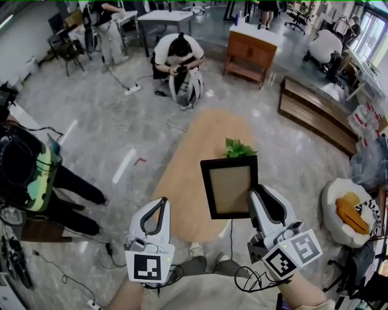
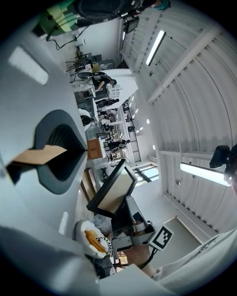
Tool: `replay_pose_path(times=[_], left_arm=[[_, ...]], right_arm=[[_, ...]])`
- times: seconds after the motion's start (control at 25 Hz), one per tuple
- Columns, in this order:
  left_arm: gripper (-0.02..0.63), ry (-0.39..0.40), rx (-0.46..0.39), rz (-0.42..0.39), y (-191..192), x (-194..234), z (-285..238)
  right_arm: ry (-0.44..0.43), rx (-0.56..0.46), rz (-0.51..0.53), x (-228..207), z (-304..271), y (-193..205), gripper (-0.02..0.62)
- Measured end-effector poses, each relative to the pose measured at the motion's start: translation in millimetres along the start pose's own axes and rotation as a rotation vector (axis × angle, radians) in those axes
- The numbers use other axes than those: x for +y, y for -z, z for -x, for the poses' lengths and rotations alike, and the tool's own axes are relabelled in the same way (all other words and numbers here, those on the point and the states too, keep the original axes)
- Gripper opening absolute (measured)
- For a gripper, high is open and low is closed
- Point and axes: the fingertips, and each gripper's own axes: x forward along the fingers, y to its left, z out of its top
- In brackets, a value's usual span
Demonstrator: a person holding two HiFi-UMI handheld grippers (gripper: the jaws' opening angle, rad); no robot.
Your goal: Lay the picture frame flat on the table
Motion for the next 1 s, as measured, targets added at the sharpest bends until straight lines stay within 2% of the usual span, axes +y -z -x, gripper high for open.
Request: replay_pose_path(times=[0.32,0.64,0.88,1.0], left_arm=[[0.020,-0.021,0.014,0.010,0.0,5.5,-13.8],[0.020,-0.045,0.042,-0.001,2.0,-7.1,-32.2],[0.020,-0.031,0.076,-0.041,22.9,-23.0,-51.3],[0.020,-0.037,0.103,-0.025,37.5,-28.5,-62.2]], right_arm=[[-0.011,0.010,0.000,-10.6,-11.3,-3.6,0.083],[-0.039,0.049,-0.020,-35.1,-20.4,7.3,0.083],[-0.043,0.095,-0.005,-57.6,-31.6,26.9,0.083],[-0.044,0.133,-0.007,-70.3,-41.0,41.9,0.083]])
